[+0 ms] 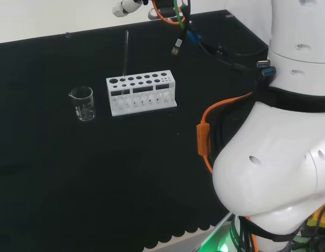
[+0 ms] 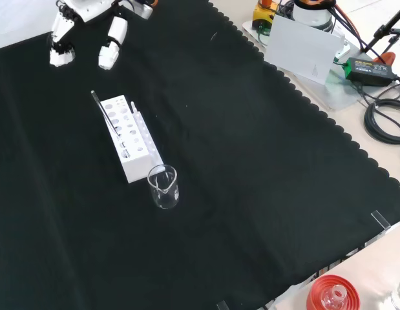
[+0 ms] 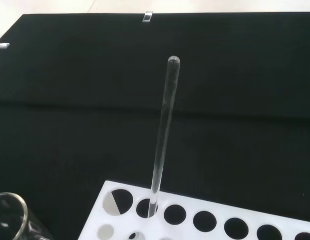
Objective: Take the glass rod from the white test tube rack.
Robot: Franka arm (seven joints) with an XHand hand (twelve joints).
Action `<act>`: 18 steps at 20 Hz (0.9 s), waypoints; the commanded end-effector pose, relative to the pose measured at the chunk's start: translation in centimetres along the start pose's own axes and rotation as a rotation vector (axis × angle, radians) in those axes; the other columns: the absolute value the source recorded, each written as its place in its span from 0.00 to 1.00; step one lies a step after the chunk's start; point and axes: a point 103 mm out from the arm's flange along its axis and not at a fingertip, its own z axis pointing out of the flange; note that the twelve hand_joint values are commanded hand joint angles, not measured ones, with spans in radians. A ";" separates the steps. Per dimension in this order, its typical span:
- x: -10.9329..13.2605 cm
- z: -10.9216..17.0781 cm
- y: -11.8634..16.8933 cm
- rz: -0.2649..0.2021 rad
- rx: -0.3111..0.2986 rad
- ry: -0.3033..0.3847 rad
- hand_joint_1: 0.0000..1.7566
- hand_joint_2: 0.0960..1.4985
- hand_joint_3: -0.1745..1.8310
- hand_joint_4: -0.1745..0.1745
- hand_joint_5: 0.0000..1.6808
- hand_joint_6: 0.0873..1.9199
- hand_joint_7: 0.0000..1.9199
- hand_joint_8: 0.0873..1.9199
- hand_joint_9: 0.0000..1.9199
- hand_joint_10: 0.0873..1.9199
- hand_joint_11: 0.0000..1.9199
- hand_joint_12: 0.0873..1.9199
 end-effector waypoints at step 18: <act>-0.4 4.4 1.2 -0.011 0.093 0.091 0.22 0.66 0.00 0.20 0.20 0.33 0.33 0.39 0.42 0.37 0.38 0.66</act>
